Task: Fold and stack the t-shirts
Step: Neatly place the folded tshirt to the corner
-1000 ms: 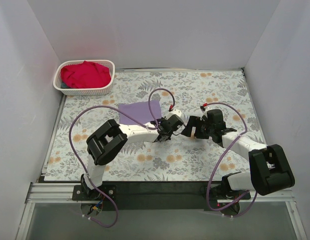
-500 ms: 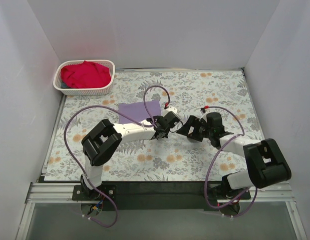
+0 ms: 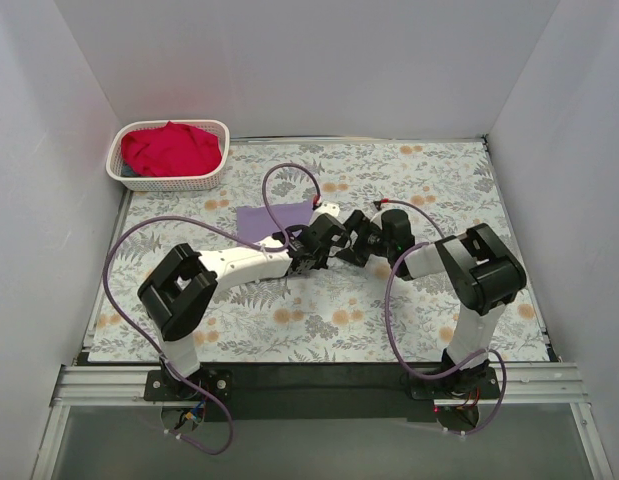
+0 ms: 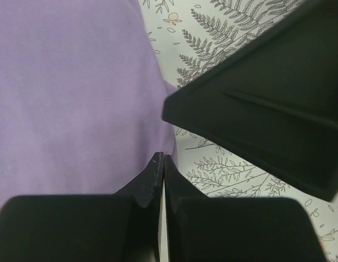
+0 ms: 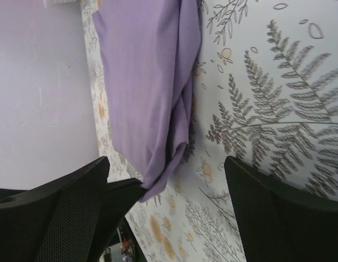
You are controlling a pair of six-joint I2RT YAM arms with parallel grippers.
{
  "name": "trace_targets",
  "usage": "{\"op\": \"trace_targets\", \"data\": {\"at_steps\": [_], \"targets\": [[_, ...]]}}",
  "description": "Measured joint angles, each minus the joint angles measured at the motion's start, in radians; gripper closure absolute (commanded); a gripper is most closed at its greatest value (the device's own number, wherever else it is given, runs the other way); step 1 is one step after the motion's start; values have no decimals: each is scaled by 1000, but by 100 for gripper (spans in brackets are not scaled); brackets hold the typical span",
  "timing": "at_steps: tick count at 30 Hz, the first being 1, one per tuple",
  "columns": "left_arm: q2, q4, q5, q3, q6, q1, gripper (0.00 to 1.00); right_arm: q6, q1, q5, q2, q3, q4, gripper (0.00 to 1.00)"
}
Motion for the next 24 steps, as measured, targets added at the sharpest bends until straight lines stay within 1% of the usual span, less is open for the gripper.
{"op": "trace_targets", "data": {"at_steps": [8,17,20,24], "targets": [[-32,18,16,-37,-24,16,100,138,65,20,100,53,114,22],[-87,36,34,-61,-41,33,100,251,103,61,142,69,159,24],[-103,47,42,-64,-48,38,100,278,114,65,167,89,174,27],[-108,58,58,-75,-58,43,100,294,127,63,212,137,180,35]]}}
